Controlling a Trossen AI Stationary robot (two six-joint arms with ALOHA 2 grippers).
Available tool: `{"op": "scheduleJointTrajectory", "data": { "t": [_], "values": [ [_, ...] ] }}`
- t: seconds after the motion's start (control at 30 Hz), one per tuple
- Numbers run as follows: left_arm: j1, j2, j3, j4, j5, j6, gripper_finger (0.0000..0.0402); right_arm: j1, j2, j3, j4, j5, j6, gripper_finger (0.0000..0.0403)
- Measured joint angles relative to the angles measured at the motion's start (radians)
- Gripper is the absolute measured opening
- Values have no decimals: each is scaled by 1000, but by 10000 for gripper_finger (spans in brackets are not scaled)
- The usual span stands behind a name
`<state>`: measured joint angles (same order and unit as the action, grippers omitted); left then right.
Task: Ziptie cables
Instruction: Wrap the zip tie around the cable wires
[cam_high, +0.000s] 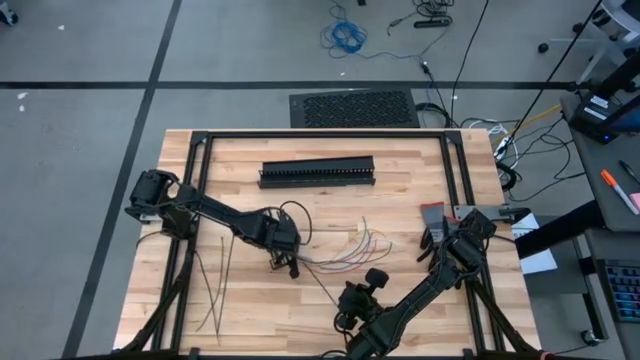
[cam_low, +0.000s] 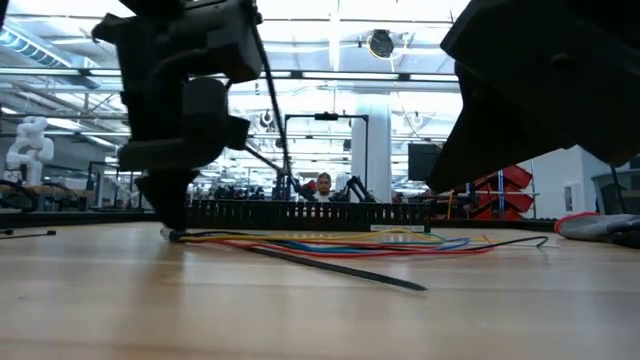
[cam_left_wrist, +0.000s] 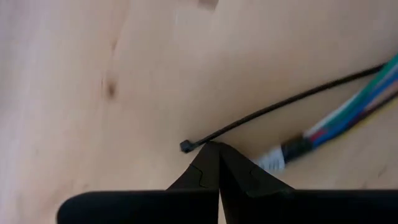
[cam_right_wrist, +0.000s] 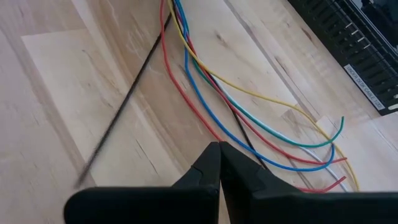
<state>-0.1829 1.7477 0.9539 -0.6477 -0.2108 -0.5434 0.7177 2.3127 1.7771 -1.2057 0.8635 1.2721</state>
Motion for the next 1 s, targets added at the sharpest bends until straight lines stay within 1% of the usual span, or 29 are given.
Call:
{"op": "scheduleJointTrajectory", "data": {
  "t": [0.23,0.3,0.4,0.5,0.6,0.67,0.73,0.8,0.93,1.0],
  "values": [
    [40,5,-1,199,-24,95,0,-8,0,0,0,0,0,0],
    [50,9,4,308,-29,114,0,-10,0,0,2,0,0,0],
    [57,8,6,345,-33,136,0,-11,0,0,2,0,0,0],
    [54,4,23,314,-34,142,0,-11,0,0,7,4,8,0],
    [44,-26,25,250,-44,141,0,-19,0,0,9,74,69,1],
    [35,-46,27,175,-84,133,0,-39,0,0,12,131,92,7],
    [20,-61,23,110,-138,117,0,-75,0,0,-2,152,94,18],
    [0,-68,6,92,-187,91,0,-120,0,0,-22,155,86,34],
    [-17,-68,-44,167,-192,86,0,-228,0,0,-81,161,74,75],
    [-20,-68,-76,247,-171,105,0,-279,0,0,-100,166,73,93]
  ]
}}
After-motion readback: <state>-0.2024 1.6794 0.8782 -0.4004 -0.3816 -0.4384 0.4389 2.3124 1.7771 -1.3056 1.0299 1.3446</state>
